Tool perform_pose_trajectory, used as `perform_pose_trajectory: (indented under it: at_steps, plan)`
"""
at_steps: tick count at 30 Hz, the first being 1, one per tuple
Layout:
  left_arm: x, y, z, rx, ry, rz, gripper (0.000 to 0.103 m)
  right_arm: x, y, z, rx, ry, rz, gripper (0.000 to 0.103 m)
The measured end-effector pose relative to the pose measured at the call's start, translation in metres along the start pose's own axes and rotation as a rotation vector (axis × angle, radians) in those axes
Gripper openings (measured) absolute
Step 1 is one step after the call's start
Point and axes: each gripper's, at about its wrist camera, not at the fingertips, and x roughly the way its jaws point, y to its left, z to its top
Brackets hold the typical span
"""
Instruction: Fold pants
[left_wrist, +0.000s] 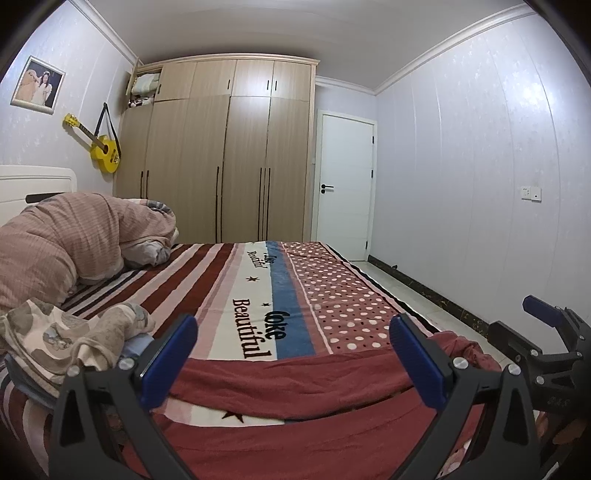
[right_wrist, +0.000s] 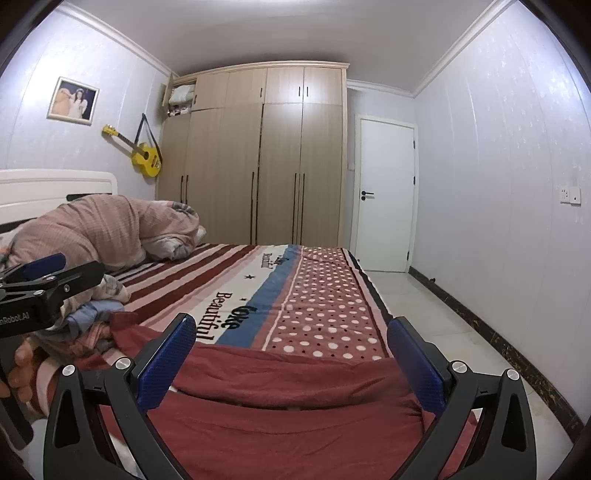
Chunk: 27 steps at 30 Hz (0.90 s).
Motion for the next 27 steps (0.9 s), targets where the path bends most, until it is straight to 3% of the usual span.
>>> perform_pose_trajectory:
  at_steps: [17, 27]
  plan:
    - [0.0, 0.0, -0.002, 0.0, 0.011, 0.019, 0.102, -0.002, -0.006, -0.002, 0.012, 0.005, 0.004, 0.102]
    - [0.005, 0.002, -0.005, -0.004, 0.034, 0.037, 0.102, 0.003, -0.017, -0.007, 0.079, 0.052, 0.034, 0.102]
